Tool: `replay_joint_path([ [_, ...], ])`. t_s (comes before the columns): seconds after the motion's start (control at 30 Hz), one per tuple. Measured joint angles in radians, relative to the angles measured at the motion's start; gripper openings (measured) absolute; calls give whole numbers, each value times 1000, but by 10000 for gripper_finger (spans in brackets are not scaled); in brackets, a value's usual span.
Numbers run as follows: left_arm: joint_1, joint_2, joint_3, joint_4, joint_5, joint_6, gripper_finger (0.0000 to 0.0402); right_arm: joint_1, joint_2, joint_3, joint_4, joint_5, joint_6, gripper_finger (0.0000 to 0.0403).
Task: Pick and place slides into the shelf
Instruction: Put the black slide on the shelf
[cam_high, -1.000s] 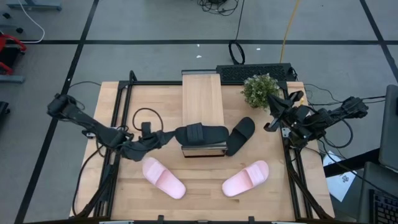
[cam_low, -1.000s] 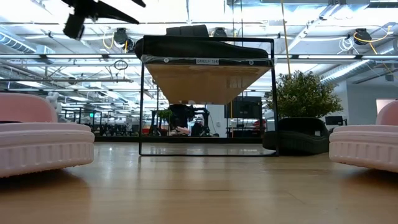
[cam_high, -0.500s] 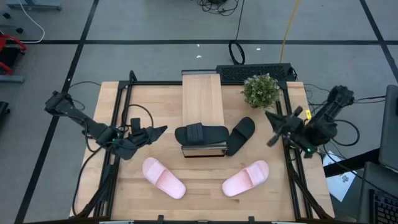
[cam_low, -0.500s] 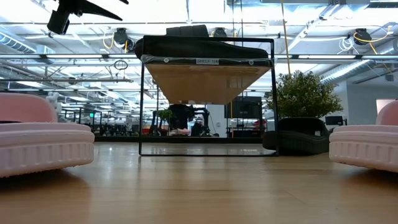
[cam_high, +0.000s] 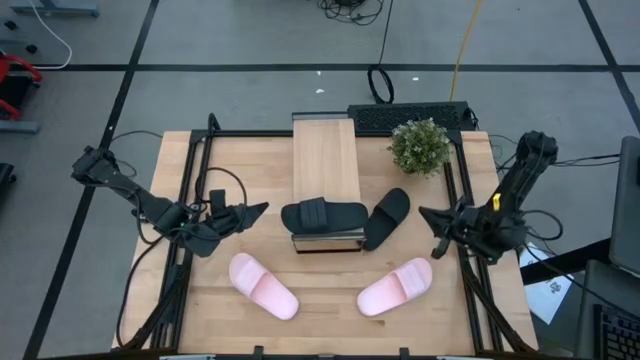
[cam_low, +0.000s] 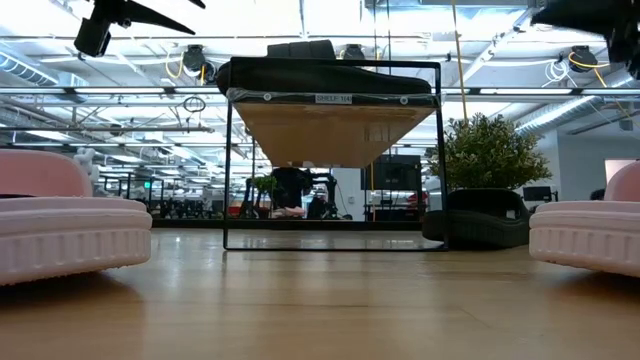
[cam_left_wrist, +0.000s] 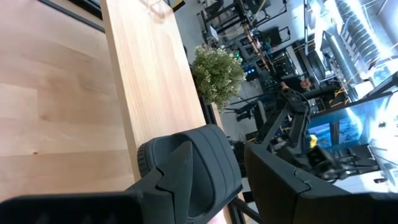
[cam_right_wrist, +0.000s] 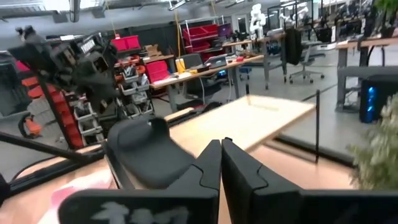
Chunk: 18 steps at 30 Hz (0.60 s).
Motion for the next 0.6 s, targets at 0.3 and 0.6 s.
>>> replay_joint_path([
  [0.3,0,0,0,9,25,-8,140,39,-4,-181,36,-172,419,2],
  [0.6,0,1,0,8,26,-9,140,-1,-4,-272,-39,-179,767,2],
])
